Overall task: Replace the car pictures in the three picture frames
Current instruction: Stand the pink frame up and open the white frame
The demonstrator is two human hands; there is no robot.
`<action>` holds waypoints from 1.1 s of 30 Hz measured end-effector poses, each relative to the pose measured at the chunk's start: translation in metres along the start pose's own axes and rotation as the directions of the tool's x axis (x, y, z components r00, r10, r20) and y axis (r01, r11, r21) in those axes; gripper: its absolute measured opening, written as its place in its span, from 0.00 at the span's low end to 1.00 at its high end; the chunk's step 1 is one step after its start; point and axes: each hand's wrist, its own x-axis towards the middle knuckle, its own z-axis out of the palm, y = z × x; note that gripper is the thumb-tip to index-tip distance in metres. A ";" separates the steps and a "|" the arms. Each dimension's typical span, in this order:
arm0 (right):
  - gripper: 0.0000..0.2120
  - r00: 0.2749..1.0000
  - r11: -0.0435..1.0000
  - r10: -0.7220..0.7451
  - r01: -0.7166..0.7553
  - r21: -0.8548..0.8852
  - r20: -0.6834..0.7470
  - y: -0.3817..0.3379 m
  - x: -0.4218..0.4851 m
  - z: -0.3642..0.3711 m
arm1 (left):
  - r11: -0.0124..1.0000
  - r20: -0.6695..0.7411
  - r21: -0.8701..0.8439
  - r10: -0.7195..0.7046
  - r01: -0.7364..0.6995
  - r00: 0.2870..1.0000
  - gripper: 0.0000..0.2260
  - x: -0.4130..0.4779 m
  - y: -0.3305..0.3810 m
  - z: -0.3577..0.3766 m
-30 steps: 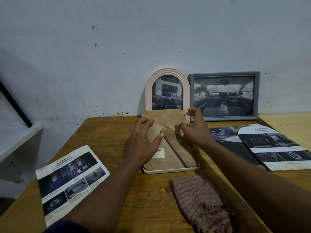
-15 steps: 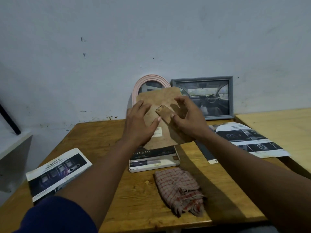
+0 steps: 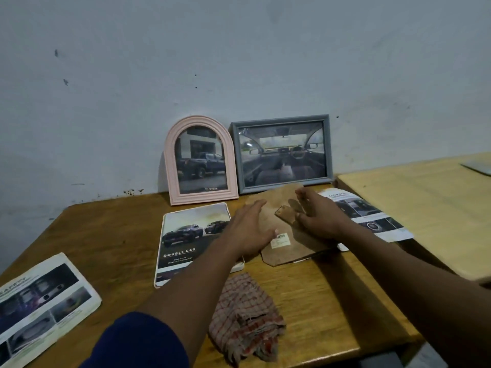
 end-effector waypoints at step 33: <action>0.36 0.989 0.987 -0.093 0.107 -0.121 0.117 -0.148 -0.006 0.125 | 0.960 -0.194 0.101 -0.239 0.262 0.952 0.28 -0.113 -0.129 -0.069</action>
